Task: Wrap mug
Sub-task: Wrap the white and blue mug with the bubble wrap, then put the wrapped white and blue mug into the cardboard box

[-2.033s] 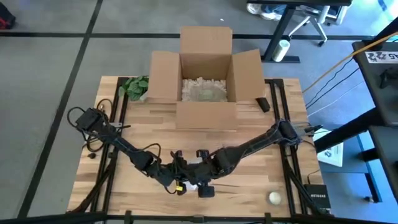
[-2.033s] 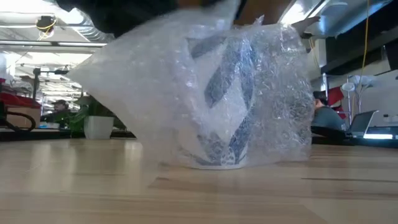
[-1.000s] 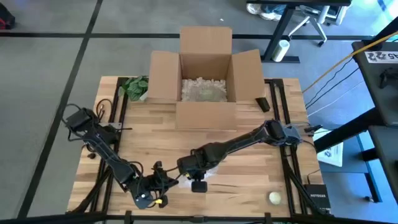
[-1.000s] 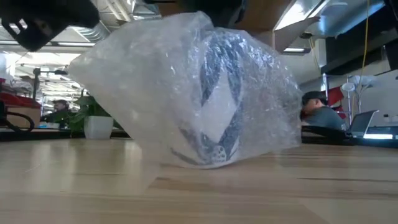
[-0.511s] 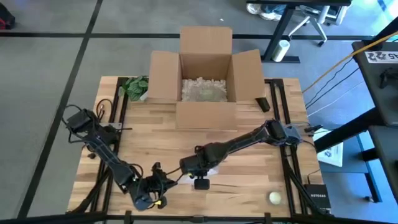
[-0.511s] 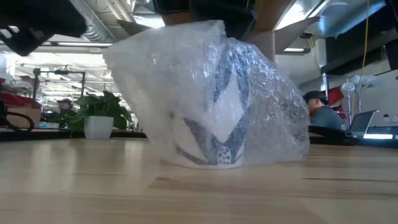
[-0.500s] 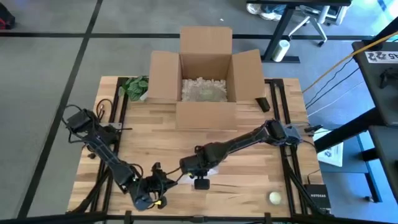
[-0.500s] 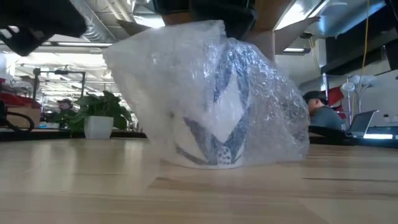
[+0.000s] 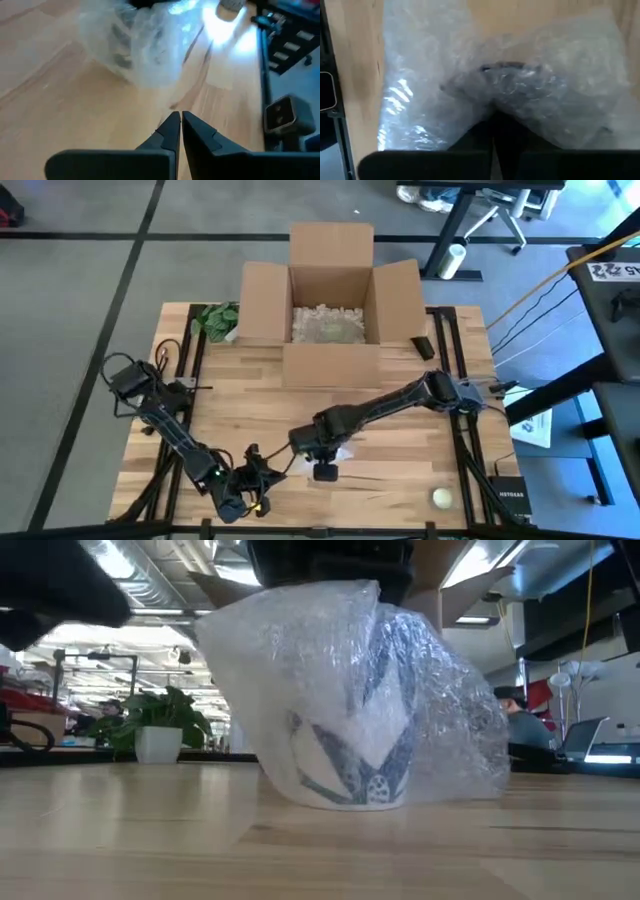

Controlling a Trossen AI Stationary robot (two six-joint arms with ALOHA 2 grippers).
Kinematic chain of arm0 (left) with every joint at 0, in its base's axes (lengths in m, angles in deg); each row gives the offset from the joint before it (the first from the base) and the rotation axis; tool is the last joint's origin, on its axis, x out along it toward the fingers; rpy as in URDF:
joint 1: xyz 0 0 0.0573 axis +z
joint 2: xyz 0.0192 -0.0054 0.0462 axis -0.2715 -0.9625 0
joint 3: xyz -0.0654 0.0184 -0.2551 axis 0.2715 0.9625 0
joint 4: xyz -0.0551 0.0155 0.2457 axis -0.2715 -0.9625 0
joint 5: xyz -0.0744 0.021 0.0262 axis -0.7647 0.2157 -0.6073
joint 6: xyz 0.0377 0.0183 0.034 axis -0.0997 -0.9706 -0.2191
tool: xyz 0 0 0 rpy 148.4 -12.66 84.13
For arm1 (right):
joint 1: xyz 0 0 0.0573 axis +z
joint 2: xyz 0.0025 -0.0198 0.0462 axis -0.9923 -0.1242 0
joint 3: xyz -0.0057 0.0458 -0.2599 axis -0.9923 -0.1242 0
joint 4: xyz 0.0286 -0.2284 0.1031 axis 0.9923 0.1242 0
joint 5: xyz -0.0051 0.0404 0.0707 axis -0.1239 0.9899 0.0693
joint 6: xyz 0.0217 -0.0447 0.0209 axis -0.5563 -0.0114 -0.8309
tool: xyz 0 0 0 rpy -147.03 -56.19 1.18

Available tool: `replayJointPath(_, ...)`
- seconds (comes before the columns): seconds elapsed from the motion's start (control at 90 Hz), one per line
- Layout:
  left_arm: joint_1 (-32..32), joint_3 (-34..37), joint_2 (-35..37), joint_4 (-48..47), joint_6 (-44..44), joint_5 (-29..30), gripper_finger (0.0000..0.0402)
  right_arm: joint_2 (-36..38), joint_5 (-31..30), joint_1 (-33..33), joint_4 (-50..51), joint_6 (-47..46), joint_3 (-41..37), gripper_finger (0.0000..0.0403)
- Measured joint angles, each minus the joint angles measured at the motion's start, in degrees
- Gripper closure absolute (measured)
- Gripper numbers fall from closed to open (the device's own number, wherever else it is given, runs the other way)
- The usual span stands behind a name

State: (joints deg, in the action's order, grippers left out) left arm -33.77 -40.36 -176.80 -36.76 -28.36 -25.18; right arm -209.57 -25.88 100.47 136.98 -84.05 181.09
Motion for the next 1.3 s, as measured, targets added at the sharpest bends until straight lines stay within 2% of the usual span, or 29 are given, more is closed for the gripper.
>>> replayJointPath(0.356, 3.4, 0.0, -1.38, 9.02, -12.23, 1.22, 0.0402, 3.12, -4.13, 1.23, 2.99, -1.41, 2.83, 0.0403)
replayJointPath(0.533, 5.25, -0.02, -1.38, 14.28, -19.47, 1.25, 0.0402, 3.48, -4.16, 2.22, 5.81, -2.03, 4.79, 0.0403)
replayJointPath(0.744, 6.71, -0.02, -1.38, 17.56, -23.37, 1.23, 0.0402, 3.5, -4.77, 3.1, 9.35, -3.5, 8.9, 0.0403)
replayJointPath(0.989, 6.73, -0.02, -1.35, 18.01, -24.3, 1.16, 0.0402, 3.59, -13.56, 5.96, 20.79, -6.09, 15.46, 0.0403)
replayJointPath(1.1, 6.34, -0.02, -0.91, 18.26, -25.46, 1.18, 0.0402, 3.74, -17.28, 7.88, 24.21, -6.55, 15.39, 0.0403)
replayJointPath(1.3, 4.36, -0.04, 0.83, 20.85, -29.8, 1.32, 0.0402, 3.77, -19.82, 12.45, 25.32, -10.47, 14.27, 0.0403)
